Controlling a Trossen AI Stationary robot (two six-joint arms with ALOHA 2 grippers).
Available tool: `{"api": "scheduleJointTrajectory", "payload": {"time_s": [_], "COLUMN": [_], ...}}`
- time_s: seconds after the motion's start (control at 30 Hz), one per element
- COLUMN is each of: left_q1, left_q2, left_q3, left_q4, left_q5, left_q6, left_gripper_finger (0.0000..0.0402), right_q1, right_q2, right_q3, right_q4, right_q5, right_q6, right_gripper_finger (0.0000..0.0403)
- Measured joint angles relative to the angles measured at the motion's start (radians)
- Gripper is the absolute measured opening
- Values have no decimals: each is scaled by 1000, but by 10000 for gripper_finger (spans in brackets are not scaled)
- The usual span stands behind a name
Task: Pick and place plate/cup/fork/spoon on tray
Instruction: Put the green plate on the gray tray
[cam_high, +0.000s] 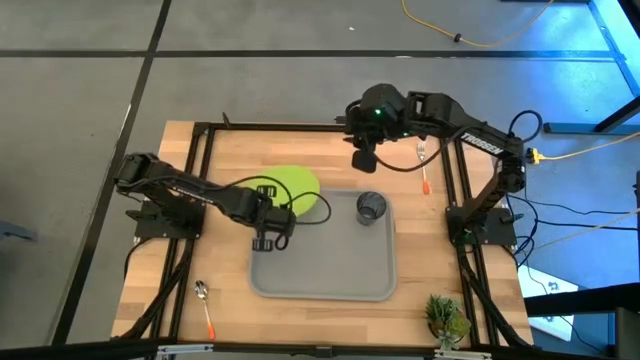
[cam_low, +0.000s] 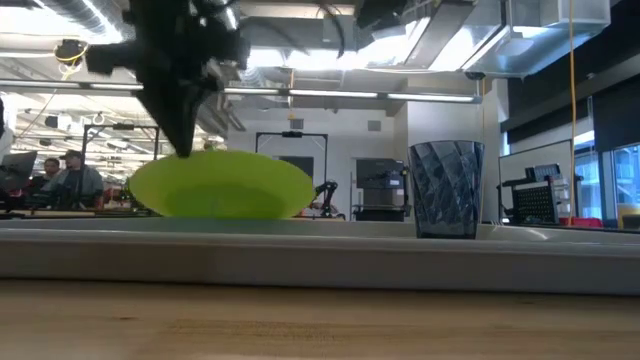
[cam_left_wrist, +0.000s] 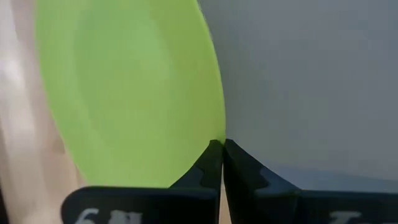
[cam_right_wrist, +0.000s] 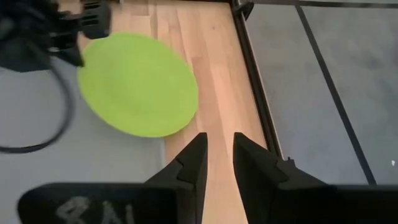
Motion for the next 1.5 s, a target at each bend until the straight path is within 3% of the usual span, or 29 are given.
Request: {"api": "scheduleJointTrajectory", "payload": {"time_s": [0.4, 0.67, 1.13, 1.5], "left_q1": [-116, -166, -146, -160], "left_q2": [26, 144, 243, 264], "left_q3": [108, 110, 109, 110], "left_q4": [159, 305, 507, 572], "left_q5": [36, 164, 363, 365], "left_q6": [-62, -99, -83, -103], "left_gripper_finger": [0, 0, 1, 1], "right_q1": [0, 0, 0, 0], "right_q2": [-1, -1, -1, -1], "right_q3": [0, 0, 0, 0], "right_q4": [-10, -16, -15, -26], "right_q5": [-2, -10, -61, -63], "right_q6": [-31, -37, -59, -61], "right_gripper_finger": [78, 78, 78, 78]}}
